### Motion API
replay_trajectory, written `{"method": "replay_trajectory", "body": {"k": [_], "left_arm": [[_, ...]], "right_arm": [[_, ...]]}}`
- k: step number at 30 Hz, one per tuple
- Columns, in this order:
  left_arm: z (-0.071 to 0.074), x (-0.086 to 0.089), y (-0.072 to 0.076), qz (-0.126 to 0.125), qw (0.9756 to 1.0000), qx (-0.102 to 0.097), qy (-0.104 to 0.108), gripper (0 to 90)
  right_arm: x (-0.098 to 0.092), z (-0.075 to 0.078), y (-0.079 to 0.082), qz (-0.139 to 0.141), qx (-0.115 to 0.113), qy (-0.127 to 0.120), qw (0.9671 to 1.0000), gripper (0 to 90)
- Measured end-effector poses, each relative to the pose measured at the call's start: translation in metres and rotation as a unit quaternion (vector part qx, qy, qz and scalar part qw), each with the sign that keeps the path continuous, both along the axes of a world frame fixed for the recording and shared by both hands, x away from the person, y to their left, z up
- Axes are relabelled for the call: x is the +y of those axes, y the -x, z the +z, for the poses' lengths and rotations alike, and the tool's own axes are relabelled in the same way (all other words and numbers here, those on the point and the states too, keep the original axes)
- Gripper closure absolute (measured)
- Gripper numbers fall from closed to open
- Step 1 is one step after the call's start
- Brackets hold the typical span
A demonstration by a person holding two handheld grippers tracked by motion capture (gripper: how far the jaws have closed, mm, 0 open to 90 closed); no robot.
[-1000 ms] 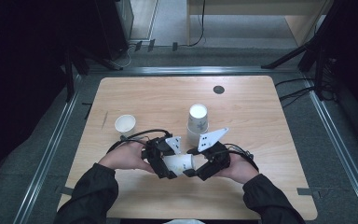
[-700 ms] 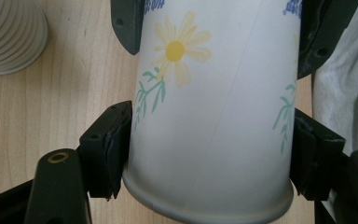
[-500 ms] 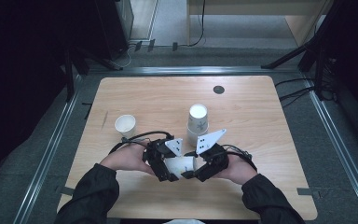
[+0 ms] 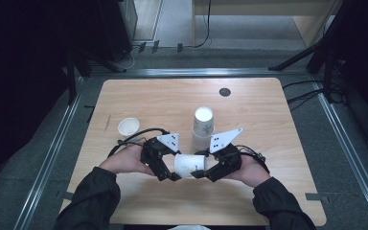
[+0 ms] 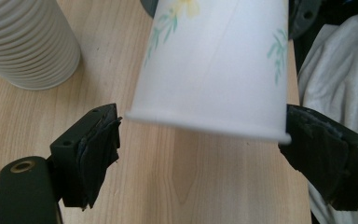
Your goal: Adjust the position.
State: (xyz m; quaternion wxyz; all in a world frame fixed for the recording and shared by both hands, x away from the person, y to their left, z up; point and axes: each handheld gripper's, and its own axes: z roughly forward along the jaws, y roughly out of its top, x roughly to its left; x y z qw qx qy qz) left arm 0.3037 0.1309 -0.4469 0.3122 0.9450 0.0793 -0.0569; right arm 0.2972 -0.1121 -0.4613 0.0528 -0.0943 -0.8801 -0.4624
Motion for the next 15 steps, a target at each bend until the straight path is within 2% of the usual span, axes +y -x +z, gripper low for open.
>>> {"method": "replay_trajectory", "body": {"k": [7, 11, 15], "left_arm": [[-0.0017, 0.0105, -0.0046, 0.016, 0.9995, 0.008, 0.025, 12.8], [-0.0022, 0.0108, -0.005, 0.01, 0.9994, 0.003, 0.034, 12.8], [-0.0032, 0.0114, -0.0063, 0.011, 0.9975, 0.021, 0.066, 13.0]], "right_arm": [[-0.0091, 0.0046, -0.0021, -0.009, -0.002, -0.01, 0.9999, 33.9], [-0.0102, 0.0064, -0.0024, -0.011, -0.003, -0.017, 0.9998, 33.9], [-0.0102, 0.0089, -0.0007, -0.013, -0.006, -0.021, 0.9997, 33.8]]}}
